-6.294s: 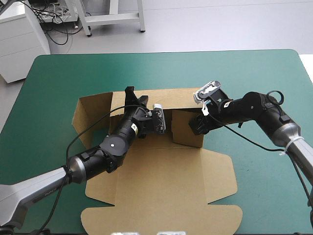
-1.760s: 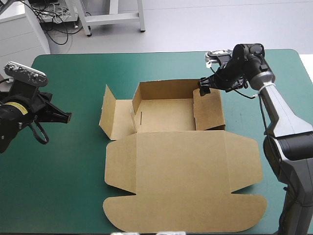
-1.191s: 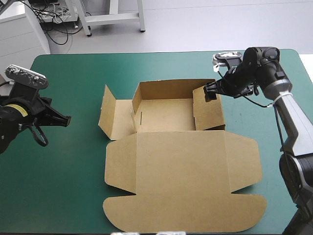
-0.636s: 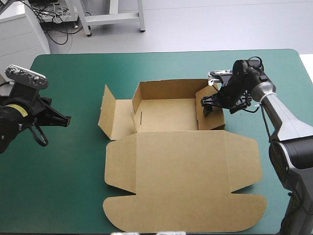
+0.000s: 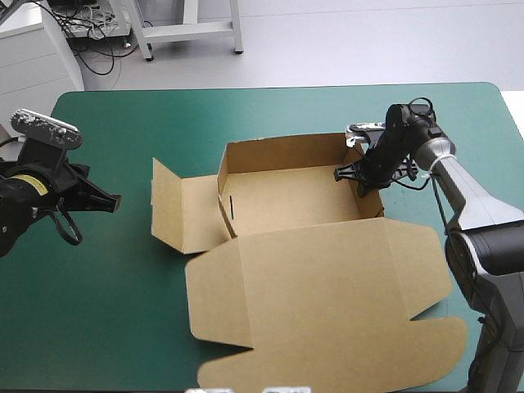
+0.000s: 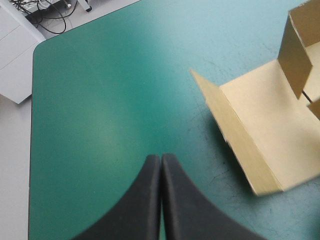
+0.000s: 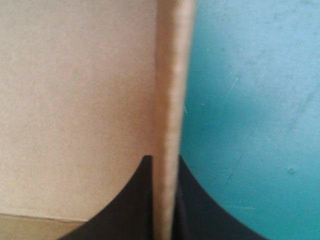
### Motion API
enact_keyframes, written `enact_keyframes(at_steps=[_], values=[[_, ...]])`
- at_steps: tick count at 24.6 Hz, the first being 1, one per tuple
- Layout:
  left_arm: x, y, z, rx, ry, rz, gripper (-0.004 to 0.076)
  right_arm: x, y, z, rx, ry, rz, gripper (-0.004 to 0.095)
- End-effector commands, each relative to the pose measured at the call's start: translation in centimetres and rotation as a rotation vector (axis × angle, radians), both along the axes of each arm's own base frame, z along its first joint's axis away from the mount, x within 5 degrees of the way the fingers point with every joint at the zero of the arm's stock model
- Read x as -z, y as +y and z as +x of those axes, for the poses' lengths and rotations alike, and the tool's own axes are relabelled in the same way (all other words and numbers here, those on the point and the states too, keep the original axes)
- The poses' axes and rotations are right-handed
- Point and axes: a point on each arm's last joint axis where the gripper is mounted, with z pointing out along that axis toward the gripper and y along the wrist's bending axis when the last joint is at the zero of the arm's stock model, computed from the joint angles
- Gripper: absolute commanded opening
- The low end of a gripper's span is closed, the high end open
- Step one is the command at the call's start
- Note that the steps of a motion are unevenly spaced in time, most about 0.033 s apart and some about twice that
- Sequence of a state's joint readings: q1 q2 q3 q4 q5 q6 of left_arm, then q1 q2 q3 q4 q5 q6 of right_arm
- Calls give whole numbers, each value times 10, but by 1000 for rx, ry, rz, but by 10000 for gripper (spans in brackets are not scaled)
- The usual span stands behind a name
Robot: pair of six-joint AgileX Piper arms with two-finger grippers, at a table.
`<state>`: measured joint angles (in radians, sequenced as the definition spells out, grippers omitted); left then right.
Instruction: Fold the box
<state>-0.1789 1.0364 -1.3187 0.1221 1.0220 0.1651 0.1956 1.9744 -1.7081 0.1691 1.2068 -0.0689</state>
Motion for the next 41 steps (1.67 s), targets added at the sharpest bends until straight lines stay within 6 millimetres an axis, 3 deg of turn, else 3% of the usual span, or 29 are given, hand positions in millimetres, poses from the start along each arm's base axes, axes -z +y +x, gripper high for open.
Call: enact_keyframes(at_steps=[1,5,9,14,19,23,28,31,37,41], values=[[-14,0,-2,1,-90,-28,-12,-32,-1,-6,-13,-71,27,-22],[-8,0,1,-1,-67,-19,-12,-50,0,-6,-18,-110,37,-23],[10,-1,9,-4,-27,8,-12,-88,-3,-14,-59,-231,36,-23],[35,8,19,-97,-31,74,-12,-163,-21,-50,-99,-473,-66,-23],[44,10,25,-91,-65,17,-6,-207,-52,-86,-52,-601,-68,-23],[61,16,52,-8,-27,-186,-6,-223,-70,-101,-44,-655,21,-23],[89,27,94,70,20,-471,-6,-229,-73,-106,-41,-674,52,-23],[105,20,110,166,74,-592,-6,-229,-71,-106,-51,-676,66,-23],[127,4,133,327,158,-912,-8,-230,-67,-107,-84,-684,108,-23],[130,-5,134,478,188,-1048,-8,-229,-67,-106,-83,-680,108,-23]])
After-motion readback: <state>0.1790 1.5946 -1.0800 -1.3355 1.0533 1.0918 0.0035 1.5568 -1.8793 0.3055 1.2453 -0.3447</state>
